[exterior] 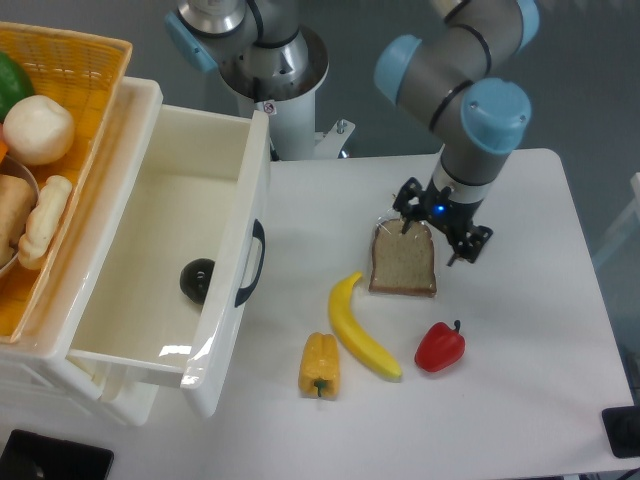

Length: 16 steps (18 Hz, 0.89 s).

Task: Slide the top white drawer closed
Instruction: 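Move the gripper from the bread toward the open drawer's front face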

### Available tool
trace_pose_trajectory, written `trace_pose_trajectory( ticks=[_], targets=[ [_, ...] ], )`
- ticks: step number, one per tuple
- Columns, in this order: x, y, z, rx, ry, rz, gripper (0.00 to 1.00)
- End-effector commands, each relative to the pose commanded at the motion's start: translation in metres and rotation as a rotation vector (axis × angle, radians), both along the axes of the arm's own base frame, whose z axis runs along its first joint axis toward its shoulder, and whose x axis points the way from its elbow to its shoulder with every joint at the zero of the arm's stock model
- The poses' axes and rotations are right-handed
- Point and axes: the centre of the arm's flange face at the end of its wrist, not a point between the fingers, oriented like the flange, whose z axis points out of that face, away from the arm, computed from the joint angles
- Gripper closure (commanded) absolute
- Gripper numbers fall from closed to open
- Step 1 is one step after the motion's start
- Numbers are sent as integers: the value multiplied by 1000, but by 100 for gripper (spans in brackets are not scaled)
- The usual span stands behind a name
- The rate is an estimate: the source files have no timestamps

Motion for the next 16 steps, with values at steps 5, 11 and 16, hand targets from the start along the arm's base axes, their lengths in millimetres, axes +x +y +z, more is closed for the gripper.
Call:
trace_pose_trajectory(
  ticks=[5,11,16],
  targets=[
    [32,40,14,110,-98,129,100],
    [66,75,36,159,-210,199,100],
    [76,76,43,164,-294,208,100]
  ],
)
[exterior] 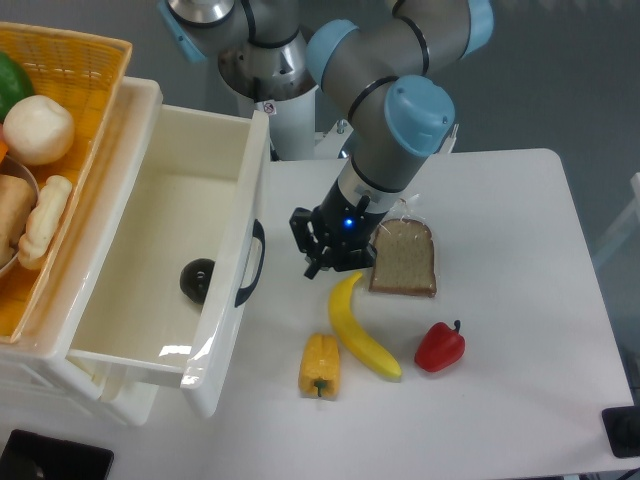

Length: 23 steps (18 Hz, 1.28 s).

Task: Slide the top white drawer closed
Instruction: 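Move the gripper from the bread toward the open drawer's front face, then lower the gripper against the drawer front beside the black handle, then push the drawer front with the gripper into the cabinet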

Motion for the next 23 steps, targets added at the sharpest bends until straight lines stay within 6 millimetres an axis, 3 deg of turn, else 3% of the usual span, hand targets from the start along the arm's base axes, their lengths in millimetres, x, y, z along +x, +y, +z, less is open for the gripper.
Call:
trace_pose_trajectory(
  ticks=[16,23],
  targets=[
    [19,6,6,17,-67,-11,100],
    [37,14,18,30,-76,-9,100]
  ],
)
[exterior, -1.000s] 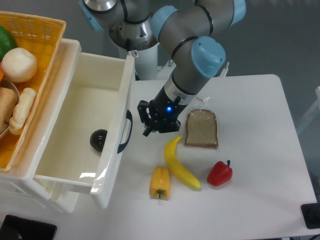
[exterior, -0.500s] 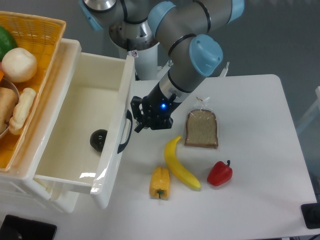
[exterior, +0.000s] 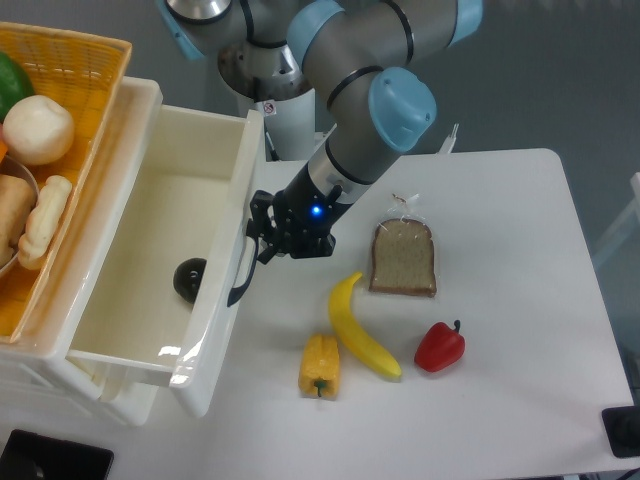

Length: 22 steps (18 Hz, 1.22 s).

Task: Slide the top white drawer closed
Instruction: 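Push the drawer front with the gripper into the cabinet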

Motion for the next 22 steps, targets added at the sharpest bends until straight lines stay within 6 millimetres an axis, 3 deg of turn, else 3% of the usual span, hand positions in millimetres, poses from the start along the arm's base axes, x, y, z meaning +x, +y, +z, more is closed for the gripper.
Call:
trace_pose_trajectory(
  ticks=[9,22],
  targets=[
    [25,11,4,-7,-15,-26,100],
    [77,40,5,-30,-36,-73,100]
  ],
)
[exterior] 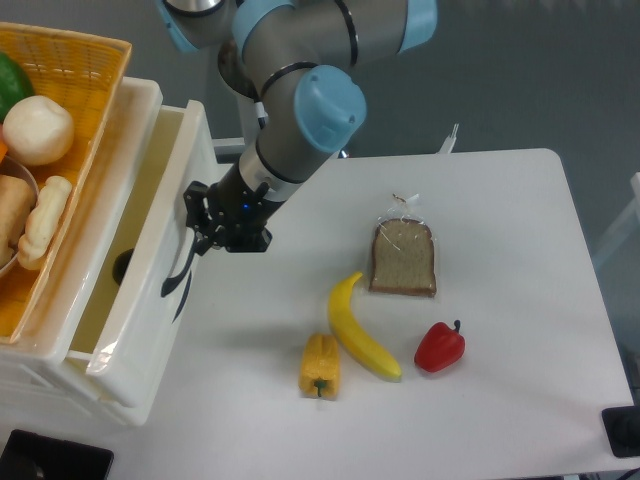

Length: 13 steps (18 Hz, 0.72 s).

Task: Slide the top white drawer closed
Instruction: 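Push the drawer front with the gripper into the cabinet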

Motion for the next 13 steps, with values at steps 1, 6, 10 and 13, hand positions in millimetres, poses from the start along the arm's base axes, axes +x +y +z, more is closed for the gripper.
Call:
trace_pose_trajectory(
  ticks=[1,6,10,13],
  targets=[
    [2,2,0,2,-6,-3,100],
    [9,6,-2,0,-13,-6,100],
    [8,7,-3,-1,-16,-7,100],
    [7,8,-5,-1,-16,-8,100]
  ],
)
